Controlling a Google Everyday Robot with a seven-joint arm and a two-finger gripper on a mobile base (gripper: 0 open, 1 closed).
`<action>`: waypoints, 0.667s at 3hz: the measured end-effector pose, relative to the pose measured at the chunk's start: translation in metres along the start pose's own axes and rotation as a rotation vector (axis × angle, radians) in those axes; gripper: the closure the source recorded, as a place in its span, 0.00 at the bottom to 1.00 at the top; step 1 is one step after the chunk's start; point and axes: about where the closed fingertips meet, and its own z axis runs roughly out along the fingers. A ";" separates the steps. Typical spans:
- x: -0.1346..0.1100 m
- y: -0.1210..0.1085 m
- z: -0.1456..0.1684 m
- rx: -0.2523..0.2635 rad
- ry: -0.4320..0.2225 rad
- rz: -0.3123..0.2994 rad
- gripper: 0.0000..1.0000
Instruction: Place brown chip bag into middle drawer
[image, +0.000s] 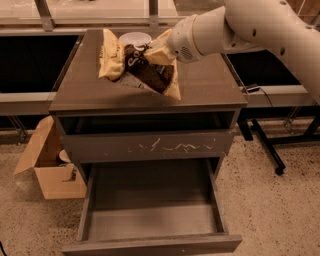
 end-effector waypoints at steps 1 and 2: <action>-0.024 0.041 -0.047 0.074 -0.009 0.041 1.00; -0.025 0.040 -0.046 0.074 -0.011 0.041 1.00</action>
Offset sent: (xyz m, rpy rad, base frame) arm -0.0445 -0.0036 0.0274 0.0416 -0.0174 -0.0597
